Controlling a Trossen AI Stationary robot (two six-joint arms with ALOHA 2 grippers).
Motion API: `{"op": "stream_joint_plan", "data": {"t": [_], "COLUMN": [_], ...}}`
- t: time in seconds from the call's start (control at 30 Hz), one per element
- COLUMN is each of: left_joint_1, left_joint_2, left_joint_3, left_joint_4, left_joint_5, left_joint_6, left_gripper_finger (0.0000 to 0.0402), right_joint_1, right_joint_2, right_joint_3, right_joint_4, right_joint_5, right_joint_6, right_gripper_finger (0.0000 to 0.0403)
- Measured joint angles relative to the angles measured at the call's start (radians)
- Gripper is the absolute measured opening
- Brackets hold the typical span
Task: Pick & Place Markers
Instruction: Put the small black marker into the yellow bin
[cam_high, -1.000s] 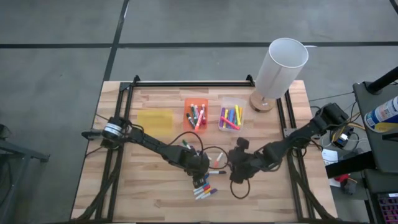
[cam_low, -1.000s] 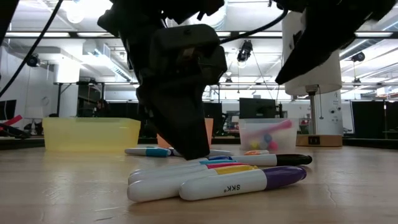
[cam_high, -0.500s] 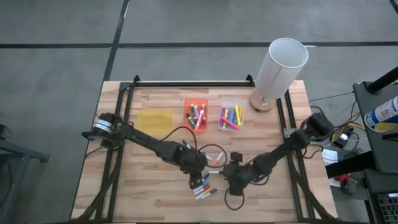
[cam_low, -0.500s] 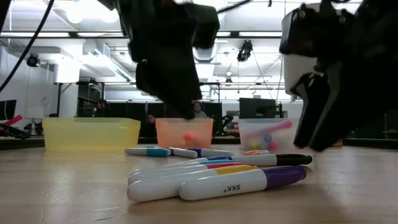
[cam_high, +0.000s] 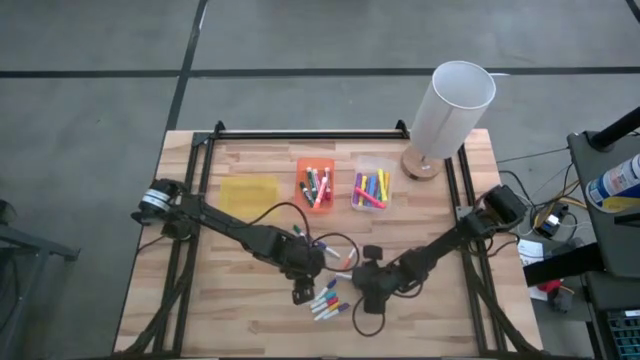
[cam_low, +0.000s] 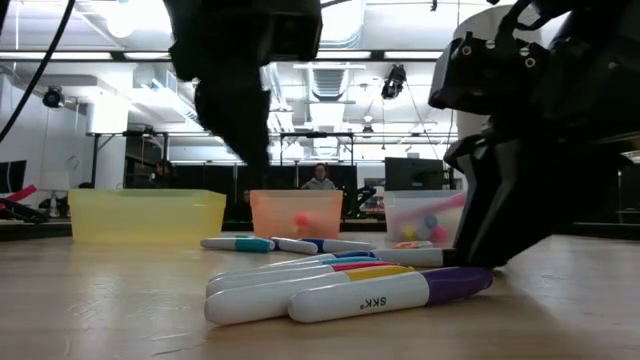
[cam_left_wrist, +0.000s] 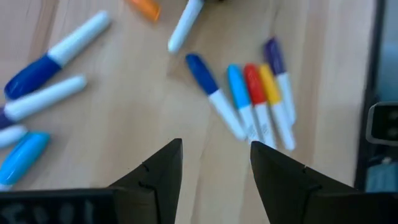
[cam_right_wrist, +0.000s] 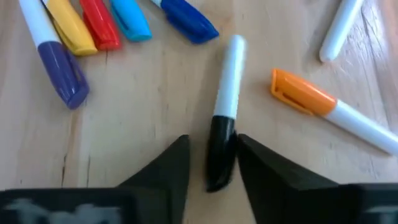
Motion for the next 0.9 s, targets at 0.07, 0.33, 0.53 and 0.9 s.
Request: {"op": "stream_joint_plan", "data": {"t": [0.07, 0.33, 0.53, 0.9], "left_joint_1": [0.000, -0.002, -0.002, -0.003], "left_joint_2": [0.000, 0.000, 0.000, 0.000], "left_joint_3": [0.000, 0.000, 0.000, 0.000], "left_joint_4": [-0.027, -0.024, -0.025, 0.115], "left_joint_5": [-0.001, -0.011, -0.054, -0.063], "left_joint_6": [0.010, 0.075, 0.152, 0.302], "left_gripper_finger": [0.0183, 0.0183, 0.0183, 0.0183], "right_joint_1": [-0.007, -0.042, -0.040, -0.023], "right_joint_2": [0.000, -0.006, -0.056, -0.073], "right_joint_3": [0.000, -0.002, 0.002, 0.099], "right_joint_4": [0.003, 0.001, -0.001, 0.018], "right_joint_5": [-0.006, 0.009, -0.028, -0.013], "right_joint_6": [-0.014, -0.072, -0.102, -0.132], "right_gripper_finger": [0.0084, 0.0027, 0.0027, 0.0026]}}
